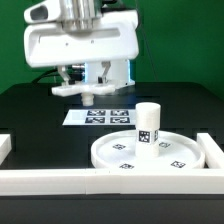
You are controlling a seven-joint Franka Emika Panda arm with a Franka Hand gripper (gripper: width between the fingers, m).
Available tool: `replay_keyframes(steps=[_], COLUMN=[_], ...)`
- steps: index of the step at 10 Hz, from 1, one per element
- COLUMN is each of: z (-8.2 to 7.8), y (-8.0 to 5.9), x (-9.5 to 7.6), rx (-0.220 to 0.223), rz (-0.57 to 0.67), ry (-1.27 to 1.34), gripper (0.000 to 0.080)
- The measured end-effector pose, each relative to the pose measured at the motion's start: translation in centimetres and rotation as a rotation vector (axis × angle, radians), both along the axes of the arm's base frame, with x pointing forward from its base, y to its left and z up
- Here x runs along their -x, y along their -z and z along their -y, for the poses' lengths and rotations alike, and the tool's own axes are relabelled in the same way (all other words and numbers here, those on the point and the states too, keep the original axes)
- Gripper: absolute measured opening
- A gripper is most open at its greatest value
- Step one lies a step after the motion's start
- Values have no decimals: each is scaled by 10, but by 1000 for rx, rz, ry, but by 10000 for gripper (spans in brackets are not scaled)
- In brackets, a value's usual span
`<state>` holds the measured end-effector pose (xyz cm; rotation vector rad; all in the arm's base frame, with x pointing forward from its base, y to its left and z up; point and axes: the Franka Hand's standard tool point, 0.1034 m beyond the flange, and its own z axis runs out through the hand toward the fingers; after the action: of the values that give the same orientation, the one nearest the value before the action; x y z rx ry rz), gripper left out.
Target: Assemble round table
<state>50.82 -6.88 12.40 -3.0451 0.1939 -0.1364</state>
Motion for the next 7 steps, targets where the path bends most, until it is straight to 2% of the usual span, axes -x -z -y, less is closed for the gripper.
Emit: replay_keyframes(steps=[2, 4, 6, 7], z=[0, -7, -42, -57], y=[6, 0, -20, -22], x=[6, -2, -34, -47], rx=[1, -5, -9, -14], rz=[-11, -11, -14, -19], ry=[1, -14, 24, 36], gripper=[446, 446, 446, 446])
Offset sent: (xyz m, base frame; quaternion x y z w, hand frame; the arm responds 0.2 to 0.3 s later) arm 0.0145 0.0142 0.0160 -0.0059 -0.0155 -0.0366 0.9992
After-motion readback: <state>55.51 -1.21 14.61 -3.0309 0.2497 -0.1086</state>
